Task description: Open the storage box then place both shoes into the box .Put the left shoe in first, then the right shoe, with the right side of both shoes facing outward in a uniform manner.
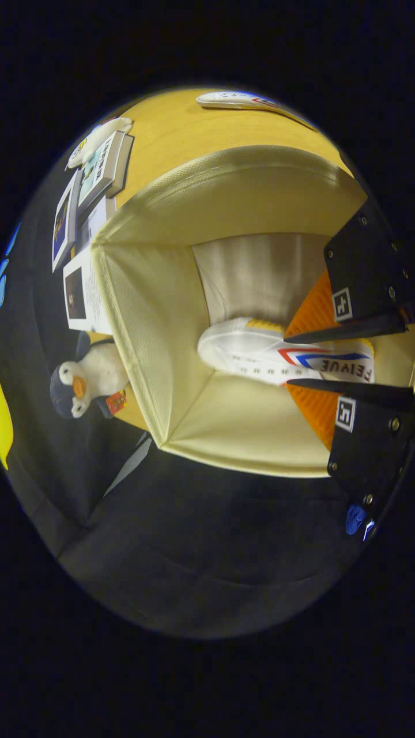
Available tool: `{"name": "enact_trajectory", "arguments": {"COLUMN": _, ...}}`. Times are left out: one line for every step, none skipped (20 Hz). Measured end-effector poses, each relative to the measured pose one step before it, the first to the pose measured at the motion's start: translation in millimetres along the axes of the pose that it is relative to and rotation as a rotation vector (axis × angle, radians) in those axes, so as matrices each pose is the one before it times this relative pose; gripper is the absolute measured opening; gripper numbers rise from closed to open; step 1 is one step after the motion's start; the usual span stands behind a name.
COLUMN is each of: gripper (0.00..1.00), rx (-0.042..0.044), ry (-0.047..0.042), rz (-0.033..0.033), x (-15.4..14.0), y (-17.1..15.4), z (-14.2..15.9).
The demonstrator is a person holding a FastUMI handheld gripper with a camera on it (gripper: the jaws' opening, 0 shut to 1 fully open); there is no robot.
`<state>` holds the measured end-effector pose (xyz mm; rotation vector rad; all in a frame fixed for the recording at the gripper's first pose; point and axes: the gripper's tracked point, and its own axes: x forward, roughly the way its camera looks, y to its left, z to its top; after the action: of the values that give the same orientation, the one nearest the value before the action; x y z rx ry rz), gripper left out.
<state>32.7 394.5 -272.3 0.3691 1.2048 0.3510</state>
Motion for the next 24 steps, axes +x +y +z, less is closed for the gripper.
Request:
{"name": "enact_trajectory", "arguments": {"gripper": 0.53, "rx": -0.03397, "ry": -0.01648, "rz": 0.01365, "x": -7.08, "y": 0.70, "z": 4.52}}
{"name": "enact_trajectory", "arguments": {"gripper": 0.72, "rx": -0.04094, "ry": -0.01621, "rz": 0.00030, "x": -8.31, "y": -2.79, "z": 5.27}}
{"name": "enact_trajectory", "arguments": {"gripper": 0.91, "rx": -0.03678, "ry": -0.01715, "rz": -0.00020, "x": -10.01, "y": -2.56, "z": 2.59}}
{"name": "enact_trajectory", "arguments": {"gripper": 0.96, "rx": -0.02889, "ry": -0.02353, "rz": 0.00983, "x": -11.78, "y": -1.31, "z": 4.84}}
{"name": "enact_trajectory", "arguments": {"gripper": 0.96, "rx": -0.01960, "ry": -0.02386, "rz": 0.01422, "x": -11.80, "y": -0.86, "z": 4.70}}
{"name": "enact_trajectory", "arguments": {"gripper": 0.96, "rx": -0.01613, "ry": -0.02200, "rz": 0.01203, "x": -12.17, "y": -1.84, "z": 5.21}}
{"name": "enact_trajectory", "arguments": {"gripper": 0.97, "rx": -0.01624, "ry": -0.01789, "rz": 0.00731, "x": -13.04, "y": -3.32, "z": 4.36}}
{"name": "enact_trajectory", "arguments": {"gripper": 0.97, "rx": -0.02027, "ry": -0.01618, "rz": 0.00485, "x": -11.40, "y": -4.40, "z": 4.81}}
{"name": "enact_trajectory", "arguments": {"gripper": 0.97, "rx": -0.02457, "ry": -0.01836, "rz": -0.01003, "x": -11.07, "y": -7.75, "z": 4.88}}
{"name": "enact_trajectory", "arguments": {"gripper": 0.97, "rx": -0.02847, "ry": -0.01903, "rz": -0.02216, "x": -9.43, "y": -10.66, "z": 4.52}}
{"name": "enact_trajectory", "arguments": {"gripper": 0.97, "rx": -0.02626, "ry": -0.01340, "rz": -0.02423, "x": -9.08, "y": -11.23, "z": 2.56}}
{"name": "enact_trajectory", "arguments": {"gripper": 0.97, "rx": -0.02021, "ry": -0.01228, "rz": -0.01752, "x": -6.50, "y": -9.40, "z": 2.18}}
{"name": "enact_trajectory", "arguments": {"gripper": 0.97, "rx": -0.01310, "ry": -0.00998, "rz": -0.01112, "x": -6.66, "y": -9.06, "z": 1.35}}
{"name": "enact_trajectory", "arguments": {"gripper": 0.97, "rx": -0.00569, "ry": -0.00543, "rz": -0.00985, "x": -5.23, "y": -8.76, "z": 0.31}}
{"name": "enact_trajectory", "arguments": {"gripper": 0.97, "rx": -0.00332, "ry": -0.00369, "rz": -0.01060, "x": -6.09, "y": -10.28, "z": -1.01}}
{"name": "enact_trajectory", "arguments": {"gripper": 0.97, "rx": -0.00400, "ry": -0.00610, "rz": -0.01720, "x": -5.04, "y": -10.61, "z": -0.64}}
{"name": "enact_trajectory", "arguments": {"gripper": 0.97, "rx": -0.00937, "ry": -0.00571, "rz": -0.02404, "x": -5.23, "y": -13.67, "z": -0.77}}
{"name": "enact_trajectory", "arguments": {"gripper": 0.97, "rx": -0.01172, "ry": -0.00408, "rz": -0.02690, "x": -4.73, "y": -14.07, "z": -1.21}}
{"name": "enact_trajectory", "arguments": {"gripper": 0.97, "rx": -0.00921, "ry": -0.00667, "rz": -0.02528, "x": -3.90, "y": -13.78, "z": -1.29}}
{"name": "enact_trajectory", "arguments": {"gripper": 0.97, "rx": -0.00600, "ry": -0.00532, "rz": -0.01908, "x": -3.87, "y": -12.74, "z": -1.26}}
{"name": "enact_trajectory", "arguments": {"gripper": 0.97, "rx": -0.00039, "ry": -0.00023, "rz": -0.01846, "x": -4.10, "y": -12.91, "z": -3.82}}
{"name": "enact_trajectory", "arguments": {"gripper": 0.97, "rx": 0.00552, "ry": -0.00047, "rz": -0.01544, "x": -3.90, "y": -12.01, "z": -1.91}}
{"name": "enact_trajectory", "arguments": {"gripper": 0.97, "rx": 0.00861, "ry": 0.00036, "rz": -0.01528, "x": -2.63, "y": -13.24, "z": -3.36}}
{"name": "enact_trajectory", "arguments": {"gripper": 0.97, "rx": 0.01047, "ry": 0.00080, "rz": -0.01401, "x": -3.38, "y": -12.35, "z": -2.90}}
